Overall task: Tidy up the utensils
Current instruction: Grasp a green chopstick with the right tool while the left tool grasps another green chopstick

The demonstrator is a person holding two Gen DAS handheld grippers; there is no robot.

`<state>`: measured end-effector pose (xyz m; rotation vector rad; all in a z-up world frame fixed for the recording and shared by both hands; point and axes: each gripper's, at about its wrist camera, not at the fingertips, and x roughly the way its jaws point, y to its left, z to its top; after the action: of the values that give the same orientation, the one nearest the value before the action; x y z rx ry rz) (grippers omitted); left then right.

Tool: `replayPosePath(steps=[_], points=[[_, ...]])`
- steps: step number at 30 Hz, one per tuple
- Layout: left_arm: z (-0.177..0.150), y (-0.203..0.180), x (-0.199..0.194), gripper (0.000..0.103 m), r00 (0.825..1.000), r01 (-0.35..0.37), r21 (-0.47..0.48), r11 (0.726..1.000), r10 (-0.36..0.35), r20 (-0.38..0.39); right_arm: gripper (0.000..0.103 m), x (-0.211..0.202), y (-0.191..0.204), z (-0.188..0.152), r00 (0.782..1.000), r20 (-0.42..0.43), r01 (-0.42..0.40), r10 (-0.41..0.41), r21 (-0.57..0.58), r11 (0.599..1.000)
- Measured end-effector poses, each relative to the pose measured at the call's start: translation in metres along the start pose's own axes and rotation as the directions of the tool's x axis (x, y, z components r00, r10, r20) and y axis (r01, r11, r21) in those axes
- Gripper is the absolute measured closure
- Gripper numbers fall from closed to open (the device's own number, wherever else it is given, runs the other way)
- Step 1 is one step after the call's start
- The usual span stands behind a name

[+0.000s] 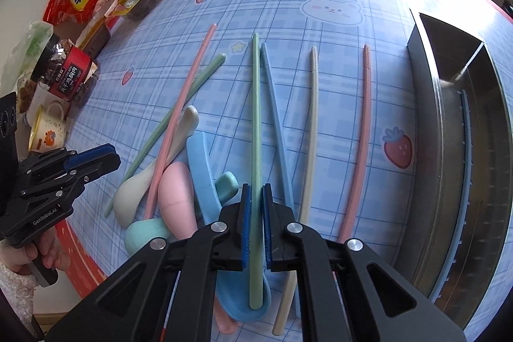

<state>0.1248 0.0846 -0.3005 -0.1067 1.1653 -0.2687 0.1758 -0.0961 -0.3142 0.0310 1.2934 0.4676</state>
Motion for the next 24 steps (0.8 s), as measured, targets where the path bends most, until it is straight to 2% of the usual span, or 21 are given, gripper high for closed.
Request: replayPosePath(steps=[11, 15, 20, 24], points=[[0.017, -0.024, 0.028, 0.083, 0.998, -0.053, 0.121, 0.991, 0.058, -0.037, 0.096, -0.013, -0.007, -0.014, 0.999, 0.044, -0.022, 0.019, 0.059, 0.998], [0.017, -0.032, 0.034, 0.083, 0.995, -0.094, 0.167, 0.982, 0.098, -0.019, 0.096, -0.017, -0.008, -0.018, 0.998, 0.058, -0.035, 0.03, 0.078, 0.996], [0.019, -0.036, 0.038, 0.087, 0.991, -0.131, 0.155, 0.979, 0.133, -0.004, 0.096, -0.021, -0.01, -0.025, 0.996, 0.076, -0.047, 0.039, 0.107, 0.993], [0.012, -0.033, 0.036, 0.088, 0.989, -0.144, 0.109, 0.984, 0.139, 0.046, 0.096, -0.026, -0.008, -0.03, 0.995, 0.096, -0.05, 0.039, 0.119, 0.992]])
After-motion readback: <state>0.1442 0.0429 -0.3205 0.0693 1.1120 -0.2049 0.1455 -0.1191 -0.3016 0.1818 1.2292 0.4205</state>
